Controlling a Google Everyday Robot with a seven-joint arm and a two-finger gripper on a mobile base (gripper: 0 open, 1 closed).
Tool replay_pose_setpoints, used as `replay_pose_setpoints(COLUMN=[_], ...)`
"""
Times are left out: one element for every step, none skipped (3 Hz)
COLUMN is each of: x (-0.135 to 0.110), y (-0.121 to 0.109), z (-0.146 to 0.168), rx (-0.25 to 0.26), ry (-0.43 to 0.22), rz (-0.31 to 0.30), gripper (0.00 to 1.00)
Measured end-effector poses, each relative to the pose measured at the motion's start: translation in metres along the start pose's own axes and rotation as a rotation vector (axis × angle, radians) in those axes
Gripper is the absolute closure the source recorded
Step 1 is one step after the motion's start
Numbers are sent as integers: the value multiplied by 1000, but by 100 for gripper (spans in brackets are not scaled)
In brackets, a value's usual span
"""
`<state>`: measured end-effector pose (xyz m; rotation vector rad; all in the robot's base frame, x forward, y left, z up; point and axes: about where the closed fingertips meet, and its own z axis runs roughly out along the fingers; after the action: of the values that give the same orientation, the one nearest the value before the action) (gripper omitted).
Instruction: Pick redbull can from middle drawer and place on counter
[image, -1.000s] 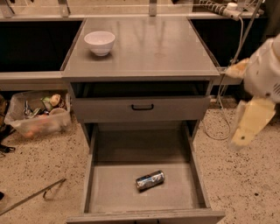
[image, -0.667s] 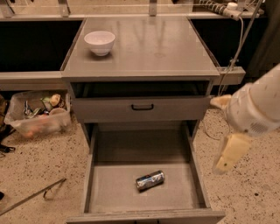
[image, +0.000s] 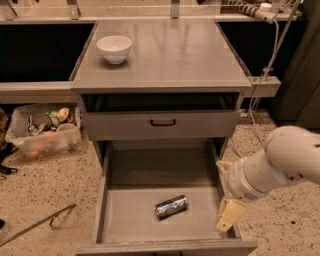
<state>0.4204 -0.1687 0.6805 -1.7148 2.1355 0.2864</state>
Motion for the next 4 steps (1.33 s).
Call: replay_pose_setpoints(x=[-1,-1,0,0], y=[-9,-9,-13,-19], z=[5,5,33,78], rx=[33,33,5,5], ry=[-14,-14,-47,-68], rz=[4,4,-14,-65], gripper=[0,0,0,0])
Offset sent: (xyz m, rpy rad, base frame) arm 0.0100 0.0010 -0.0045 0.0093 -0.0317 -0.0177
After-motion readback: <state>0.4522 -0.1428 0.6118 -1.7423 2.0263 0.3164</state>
